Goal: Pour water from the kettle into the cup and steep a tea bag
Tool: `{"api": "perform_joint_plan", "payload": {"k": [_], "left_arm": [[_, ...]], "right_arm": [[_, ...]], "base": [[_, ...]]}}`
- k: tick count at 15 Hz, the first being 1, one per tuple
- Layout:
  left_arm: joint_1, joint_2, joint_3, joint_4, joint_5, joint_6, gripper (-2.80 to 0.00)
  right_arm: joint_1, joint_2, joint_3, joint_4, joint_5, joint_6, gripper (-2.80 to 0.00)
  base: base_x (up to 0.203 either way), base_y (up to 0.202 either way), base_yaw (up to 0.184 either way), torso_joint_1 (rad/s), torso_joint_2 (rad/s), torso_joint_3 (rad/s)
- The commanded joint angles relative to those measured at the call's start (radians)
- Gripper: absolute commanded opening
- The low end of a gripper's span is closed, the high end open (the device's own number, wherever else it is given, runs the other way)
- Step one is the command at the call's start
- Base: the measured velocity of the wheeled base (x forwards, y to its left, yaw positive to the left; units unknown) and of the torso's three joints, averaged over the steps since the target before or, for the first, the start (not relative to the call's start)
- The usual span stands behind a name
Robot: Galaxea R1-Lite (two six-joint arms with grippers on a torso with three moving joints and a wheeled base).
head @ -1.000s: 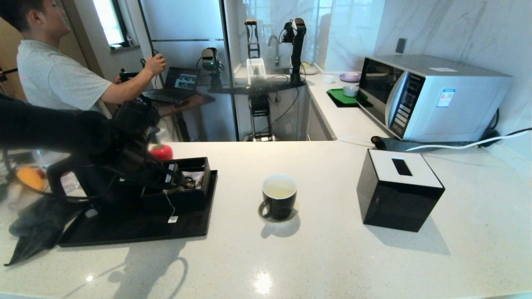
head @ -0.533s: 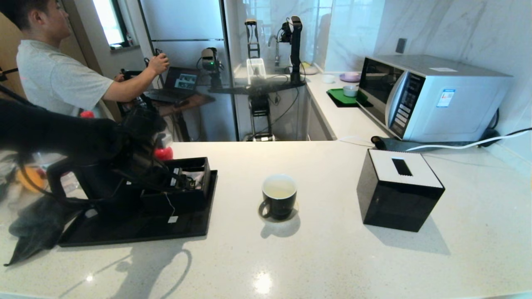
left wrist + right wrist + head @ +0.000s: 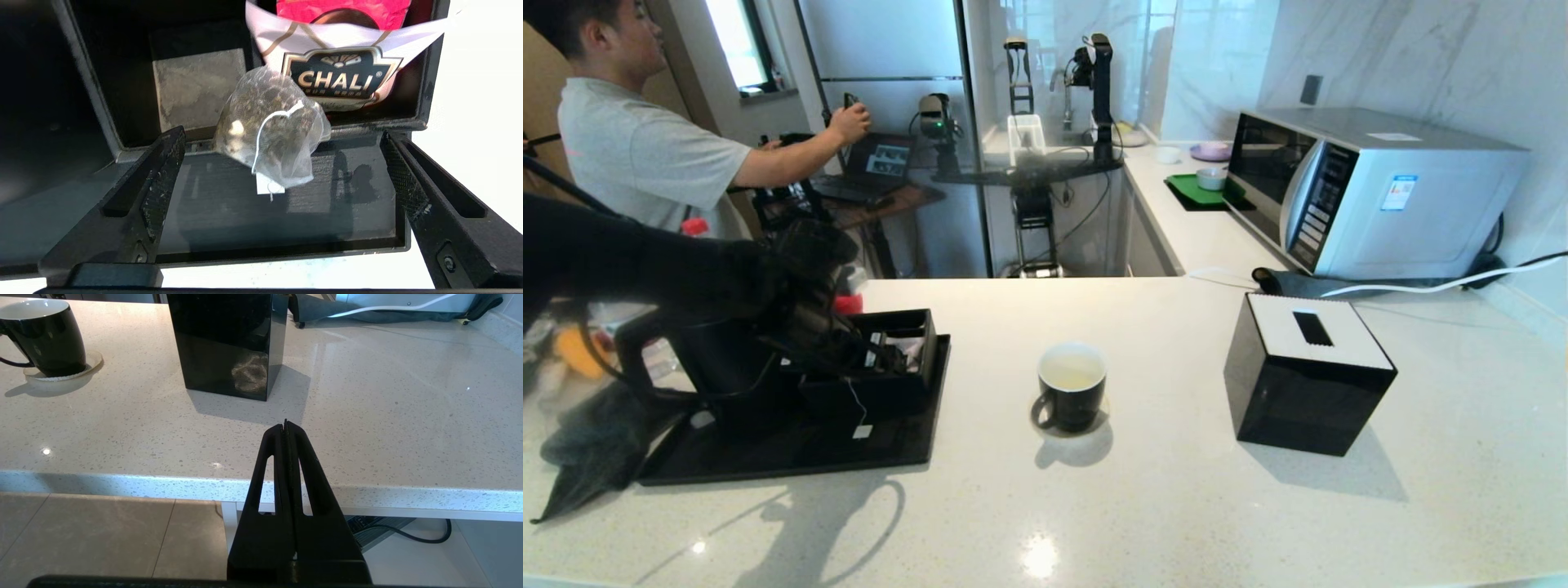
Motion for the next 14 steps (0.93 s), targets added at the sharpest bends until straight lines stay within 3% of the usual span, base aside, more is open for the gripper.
{"api": "perform_joint_plan", "payload": {"k": [1,14], "left_arm": [[0.0,0.012,-0.013,0.003,0.002,-0.001,0.0],[0.0,0.026,-0.027,0.003,0.005,0.005,0.0]], "right_arm": [[0.0,0.001,0.0,0.0,0.001,0.0,-2.8],[-0.001,0.001,0.0,0.0,0.001,-0.001,-2.8]], "base": [[0.0,0.0,0.0,0.0,0.0,0.0],[0.0,0.0,0.0,0.0,0.0,0.0]]}}
